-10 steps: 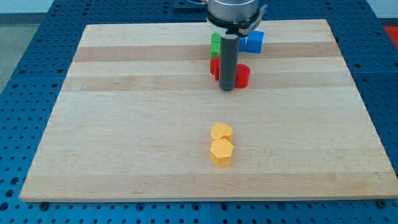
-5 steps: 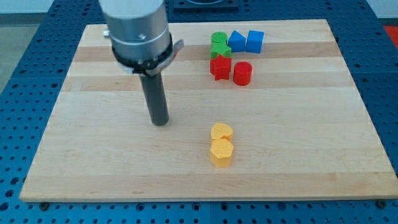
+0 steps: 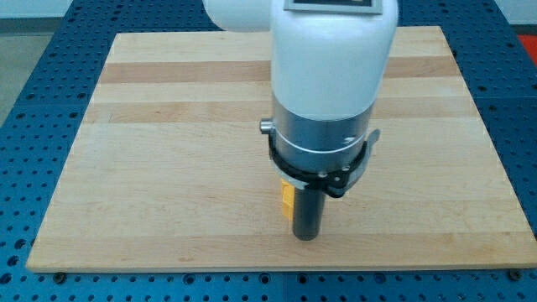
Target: Move the yellow hexagon to the right of the red circle
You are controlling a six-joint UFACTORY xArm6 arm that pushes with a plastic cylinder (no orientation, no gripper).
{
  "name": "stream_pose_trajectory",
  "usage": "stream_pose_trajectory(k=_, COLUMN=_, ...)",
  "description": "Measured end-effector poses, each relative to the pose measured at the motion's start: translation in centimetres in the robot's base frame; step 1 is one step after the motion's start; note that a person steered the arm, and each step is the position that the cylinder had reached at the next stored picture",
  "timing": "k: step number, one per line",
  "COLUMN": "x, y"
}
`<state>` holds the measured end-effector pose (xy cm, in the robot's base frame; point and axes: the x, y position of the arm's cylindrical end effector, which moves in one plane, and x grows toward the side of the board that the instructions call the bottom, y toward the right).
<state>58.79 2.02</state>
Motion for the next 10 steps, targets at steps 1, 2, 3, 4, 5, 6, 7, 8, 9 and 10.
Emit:
stream_pose_trajectory(k=1, x=1.3, y=-3.6)
stream_pose_trajectory(k=2, x=0.4, y=-4.1)
stream_pose_trajectory(k=3, x=-1.5, y=-3.4)
stream_pose_trajectory(k=4, x=-3.3, y=-1.6)
stream_pose_trajectory(k=5, x=-4.9, y=1.2)
stream_pose_trajectory(k=6, x=-6.9, y=5.1)
stream_pose_trajectory(k=7, x=-9.4, y=8.9)
stream_pose_trajectory(k=8, x=-9.8, y=8.5)
stream_pose_trajectory(k=9, x=-7.0, y=7.7)
stream_pose_trajectory(k=10, x=-5.0, y=6.9)
